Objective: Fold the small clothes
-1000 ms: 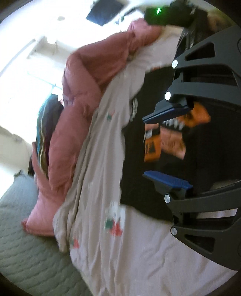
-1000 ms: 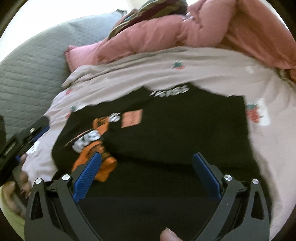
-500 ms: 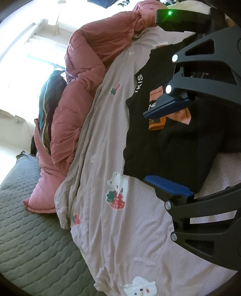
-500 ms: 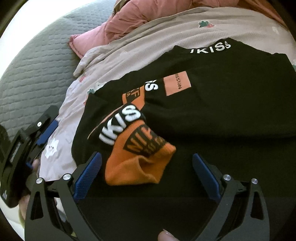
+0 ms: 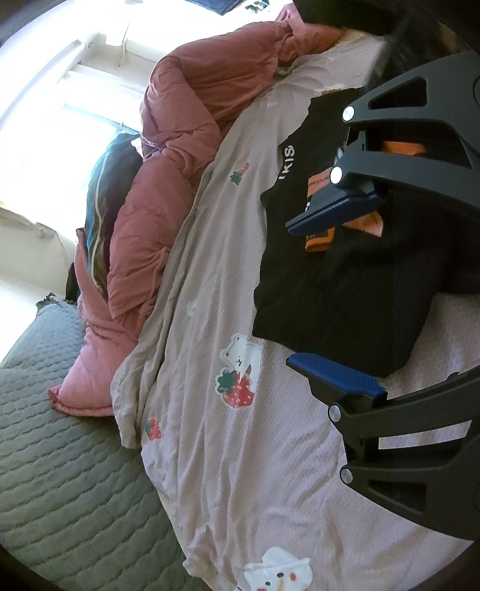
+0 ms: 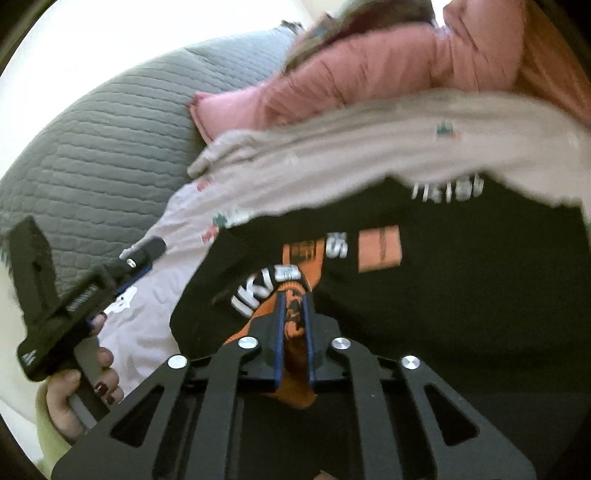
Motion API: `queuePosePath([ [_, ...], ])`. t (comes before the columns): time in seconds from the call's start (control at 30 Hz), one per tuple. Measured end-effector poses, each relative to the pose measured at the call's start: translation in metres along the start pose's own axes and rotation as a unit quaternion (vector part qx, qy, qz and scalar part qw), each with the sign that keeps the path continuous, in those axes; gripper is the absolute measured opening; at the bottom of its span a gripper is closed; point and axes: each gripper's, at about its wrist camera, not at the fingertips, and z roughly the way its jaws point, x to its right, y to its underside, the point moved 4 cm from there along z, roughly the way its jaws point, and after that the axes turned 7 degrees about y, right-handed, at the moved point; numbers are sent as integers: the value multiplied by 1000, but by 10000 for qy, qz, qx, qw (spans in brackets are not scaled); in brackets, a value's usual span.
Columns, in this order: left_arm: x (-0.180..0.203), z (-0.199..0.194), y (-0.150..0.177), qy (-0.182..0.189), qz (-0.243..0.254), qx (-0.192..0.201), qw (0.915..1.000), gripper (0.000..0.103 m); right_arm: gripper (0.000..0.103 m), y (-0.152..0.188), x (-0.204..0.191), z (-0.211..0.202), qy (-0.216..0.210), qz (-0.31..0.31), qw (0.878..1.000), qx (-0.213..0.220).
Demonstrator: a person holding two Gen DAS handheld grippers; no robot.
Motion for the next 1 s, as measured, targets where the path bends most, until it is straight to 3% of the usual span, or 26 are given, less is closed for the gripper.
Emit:
queuePosePath([
  [0.3, -2, 1, 1, -14, -13, -50, 10000, 58, 7, -49, 33, -42, 593, -471, 9949, 661],
  [0.63, 5, 9, 8, -34, 147, -206, 9997, 58, 7, -62, 98, -41, 1719, -862, 9796, 591],
  [0.87, 24, 28, 7, -27, 340, -503, 9982, 58, 7, -56, 119, -36, 1999, -932, 9740, 523],
  [1.0, 50, 52, 7, -212, 633, -923, 9935, 58, 7, -53, 133, -33, 2090, -848, 9732, 456],
])
